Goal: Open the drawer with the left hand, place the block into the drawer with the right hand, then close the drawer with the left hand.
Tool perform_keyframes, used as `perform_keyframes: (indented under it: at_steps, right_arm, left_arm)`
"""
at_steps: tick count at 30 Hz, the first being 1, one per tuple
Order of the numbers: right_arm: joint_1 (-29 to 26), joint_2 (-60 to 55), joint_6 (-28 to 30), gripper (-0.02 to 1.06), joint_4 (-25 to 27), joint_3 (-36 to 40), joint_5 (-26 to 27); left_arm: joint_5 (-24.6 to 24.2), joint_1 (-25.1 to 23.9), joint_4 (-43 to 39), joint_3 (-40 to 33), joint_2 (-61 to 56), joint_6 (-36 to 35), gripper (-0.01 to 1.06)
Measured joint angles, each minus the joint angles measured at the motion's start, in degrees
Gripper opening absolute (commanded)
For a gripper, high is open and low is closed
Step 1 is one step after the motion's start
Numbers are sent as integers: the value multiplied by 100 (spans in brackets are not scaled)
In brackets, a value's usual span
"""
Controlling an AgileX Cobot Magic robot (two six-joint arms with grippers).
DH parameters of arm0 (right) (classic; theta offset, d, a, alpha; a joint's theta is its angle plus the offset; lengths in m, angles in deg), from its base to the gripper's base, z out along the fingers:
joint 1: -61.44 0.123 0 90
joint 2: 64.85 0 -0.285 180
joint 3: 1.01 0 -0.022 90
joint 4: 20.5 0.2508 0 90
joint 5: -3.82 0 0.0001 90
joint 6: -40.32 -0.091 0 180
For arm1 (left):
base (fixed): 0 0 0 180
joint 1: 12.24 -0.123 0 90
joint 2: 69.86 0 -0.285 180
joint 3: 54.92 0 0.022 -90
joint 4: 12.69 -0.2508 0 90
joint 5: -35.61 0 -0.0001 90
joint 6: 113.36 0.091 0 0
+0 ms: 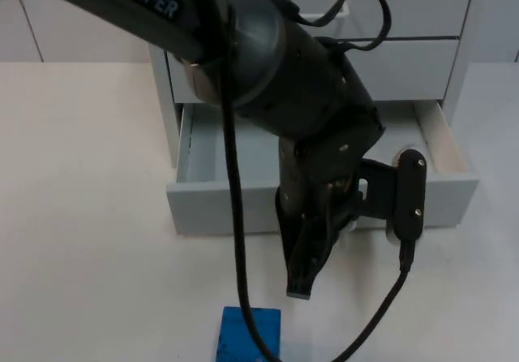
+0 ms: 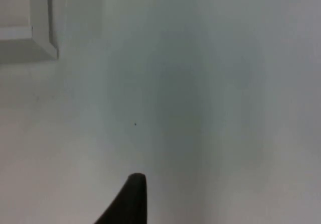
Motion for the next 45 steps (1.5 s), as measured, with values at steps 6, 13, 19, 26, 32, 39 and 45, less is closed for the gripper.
perform_keyframes:
  at_steps: [6,13,19,26,32,39,45]
  right_arm:
    - [0,0,0,103,22,0,0]
    - [0,0,-11,103,98,0,0]
    - [0,0,-11,103,98,0,14]
    - [0,0,-11,103,98,0,18]
    - [0,0,-11,103,98,0,18]
    - [0,0,-11,103,98,0,18]
    - [0,0,-11,103,108,0,18]
  left_arm:
    - [-25,0,51,12,0,215,0]
    - [-134,13,271,1,0,321,9]
    - [-293,76,298,-36,0,532,53]
    - [-369,154,585,-80,-37,530,76]
    - [-133,165,631,-96,-294,386,76]
    - [-100,174,676,-103,-626,170,76]
    - [-353,164,905,-103,-984,145,76]
